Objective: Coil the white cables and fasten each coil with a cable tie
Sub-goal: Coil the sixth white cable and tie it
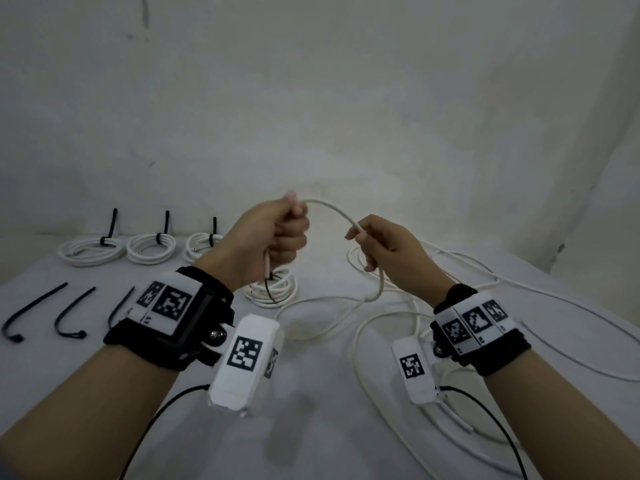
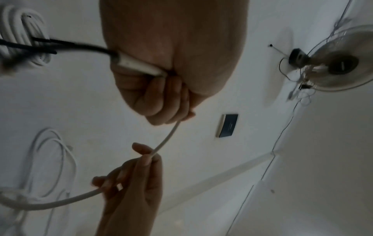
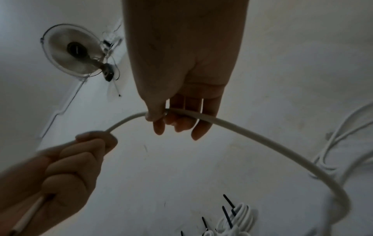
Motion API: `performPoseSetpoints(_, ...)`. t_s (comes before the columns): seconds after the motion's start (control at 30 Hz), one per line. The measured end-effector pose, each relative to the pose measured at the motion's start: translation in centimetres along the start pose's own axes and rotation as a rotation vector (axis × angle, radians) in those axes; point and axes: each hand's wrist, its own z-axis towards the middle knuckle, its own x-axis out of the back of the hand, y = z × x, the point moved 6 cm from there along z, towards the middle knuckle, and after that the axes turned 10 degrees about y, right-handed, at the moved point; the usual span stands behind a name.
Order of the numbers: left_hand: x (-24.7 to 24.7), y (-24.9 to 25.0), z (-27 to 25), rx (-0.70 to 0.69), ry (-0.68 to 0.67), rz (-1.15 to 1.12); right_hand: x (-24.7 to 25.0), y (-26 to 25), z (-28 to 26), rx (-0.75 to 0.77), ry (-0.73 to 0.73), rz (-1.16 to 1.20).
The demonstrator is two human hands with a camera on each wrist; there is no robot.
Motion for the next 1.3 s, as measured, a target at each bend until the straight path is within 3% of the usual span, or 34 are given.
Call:
performPoseSetpoints(0.13,3.2,3.2,0.4,-0.177,0.145,-0.308,1.3,1.2,-0.7,0.035,0.051,-0.053)
performPoseSetpoints(0.27,3.6,3.0,1.3,-0.245,0.240,-0.333,-1.0,-0.7,-1.8,0.238,-0.185,-0.412)
performPoseSetpoints(0.37,3.0,1.6,2.2,-0.258,0.295,-0.335,-3.6,-3.3,-3.2,0.414,-0.342,-0.538)
performPoseSetpoints(0.53,2.0,-0.7,3.0,-0.245,0.311,-0.350,-5.2,-7.3,-4.7,0.687,-0.345,-0.603)
performPoseSetpoints(0.7,0.4,-2.1,2.4,-0.269,0.246,-0.022,-3.5,-9.0,-2.8,0.597,-0.231,-0.439)
performPoseSetpoints(0.83,-0.5,-2.7,1.1,-0.272,0.086,0.232,-1.0,-8.5,-0.7,0.433,-0.069,-0.339)
performPoseSetpoints(0.97,-1.1,-2.9,0.5,-0.257,0.011,0.177,0.1,-7.4,0.6,0.264,0.066,-0.261)
performPoseSetpoints(1.2,-0.6,-3.0,0.7,-0.205,0.046,0.109,-1.1,-6.2,2.1,0.175,0.072,-0.228)
performPoseSetpoints(1.3,-0.4,-2.8,0.8,-0.203,0.039,-0.018,-1.1,-5.4,2.4,0.092,0.084,-0.147)
